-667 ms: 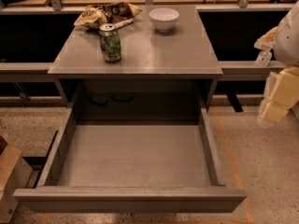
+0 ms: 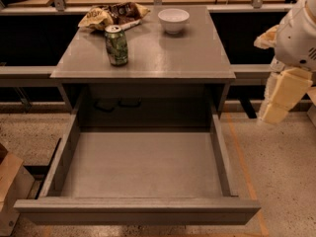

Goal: Place green can into top drawer

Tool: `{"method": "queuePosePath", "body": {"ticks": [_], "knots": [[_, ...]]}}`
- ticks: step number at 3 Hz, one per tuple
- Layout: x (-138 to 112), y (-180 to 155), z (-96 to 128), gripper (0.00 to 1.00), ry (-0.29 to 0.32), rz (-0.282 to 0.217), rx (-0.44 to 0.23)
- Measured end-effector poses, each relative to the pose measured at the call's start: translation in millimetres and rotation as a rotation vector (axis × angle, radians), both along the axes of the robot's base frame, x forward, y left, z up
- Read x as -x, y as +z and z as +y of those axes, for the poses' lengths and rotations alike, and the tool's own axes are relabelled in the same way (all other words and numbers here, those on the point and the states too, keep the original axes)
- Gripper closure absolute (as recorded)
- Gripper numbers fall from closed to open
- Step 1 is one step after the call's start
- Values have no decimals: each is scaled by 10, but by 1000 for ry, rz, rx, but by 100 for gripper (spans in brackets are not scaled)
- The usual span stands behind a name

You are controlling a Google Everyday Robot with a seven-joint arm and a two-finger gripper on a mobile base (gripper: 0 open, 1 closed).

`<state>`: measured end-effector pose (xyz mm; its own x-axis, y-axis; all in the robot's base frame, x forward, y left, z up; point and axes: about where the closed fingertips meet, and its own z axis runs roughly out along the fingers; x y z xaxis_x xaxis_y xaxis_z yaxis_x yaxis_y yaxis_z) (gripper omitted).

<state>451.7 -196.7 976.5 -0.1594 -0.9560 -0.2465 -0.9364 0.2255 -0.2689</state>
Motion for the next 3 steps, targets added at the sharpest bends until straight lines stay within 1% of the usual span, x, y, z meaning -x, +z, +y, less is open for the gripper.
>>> {"method": "queuePosePath", "body": {"ticks": [1, 2, 3], "knots": [[-281, -22, 312, 0, 80, -25, -27], [-588, 52, 652, 0, 125, -61, -86], [-620, 61, 681, 0, 130, -64, -91]]}}
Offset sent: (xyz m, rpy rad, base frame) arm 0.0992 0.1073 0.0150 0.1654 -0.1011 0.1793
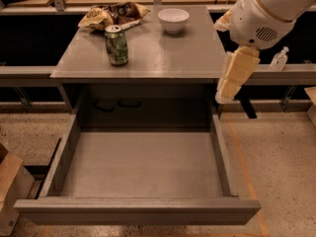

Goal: Place green can into top drawer

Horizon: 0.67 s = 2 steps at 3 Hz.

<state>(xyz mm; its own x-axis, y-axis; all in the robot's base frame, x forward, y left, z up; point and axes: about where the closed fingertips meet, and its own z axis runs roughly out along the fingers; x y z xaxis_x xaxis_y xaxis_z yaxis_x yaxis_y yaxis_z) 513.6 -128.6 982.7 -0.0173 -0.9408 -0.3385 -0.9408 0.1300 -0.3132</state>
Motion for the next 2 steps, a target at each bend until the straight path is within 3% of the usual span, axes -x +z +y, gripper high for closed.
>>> {"method": "queuePosePath", "body": {"ticks": [1, 2], "knots": [[-58, -55, 75, 0, -8, -5, -19], [-292, -122, 330, 0, 34, -41, -57]]}}
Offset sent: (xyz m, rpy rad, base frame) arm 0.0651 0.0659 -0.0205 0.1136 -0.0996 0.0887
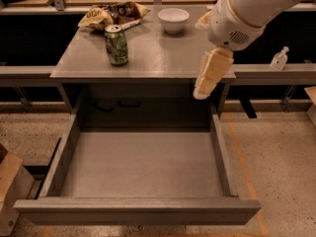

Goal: Place green can into top drawer

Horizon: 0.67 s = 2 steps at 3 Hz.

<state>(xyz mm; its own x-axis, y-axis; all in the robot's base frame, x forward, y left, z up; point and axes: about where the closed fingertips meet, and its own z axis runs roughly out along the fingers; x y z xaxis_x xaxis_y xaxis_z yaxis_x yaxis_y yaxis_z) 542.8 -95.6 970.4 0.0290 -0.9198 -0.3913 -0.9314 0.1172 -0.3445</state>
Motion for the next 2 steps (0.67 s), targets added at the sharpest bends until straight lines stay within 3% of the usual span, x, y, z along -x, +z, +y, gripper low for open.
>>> {"method": "queuePosePath", "body": {"ticks": [2], "knots": [[-587, -197, 351, 0, 44, -15, -80]]}}
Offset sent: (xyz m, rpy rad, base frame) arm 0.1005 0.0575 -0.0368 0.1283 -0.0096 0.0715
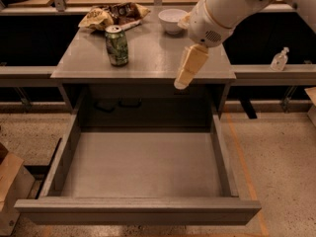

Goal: Place green can into top drawer

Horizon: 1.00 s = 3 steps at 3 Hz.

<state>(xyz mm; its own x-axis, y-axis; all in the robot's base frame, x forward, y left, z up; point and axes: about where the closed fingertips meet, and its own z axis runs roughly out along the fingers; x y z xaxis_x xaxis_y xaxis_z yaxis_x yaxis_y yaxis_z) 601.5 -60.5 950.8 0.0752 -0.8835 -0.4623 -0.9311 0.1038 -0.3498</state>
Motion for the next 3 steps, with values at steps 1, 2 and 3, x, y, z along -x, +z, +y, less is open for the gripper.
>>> {"method": "queuePosePath", "body": {"ticks": [1, 2, 3], "knots": [[-254, -189, 223, 0, -2, 31, -56], [-276, -227, 237, 0, -2, 37, -59], [-357, -266, 368, 0, -4, 21, -104]]}}
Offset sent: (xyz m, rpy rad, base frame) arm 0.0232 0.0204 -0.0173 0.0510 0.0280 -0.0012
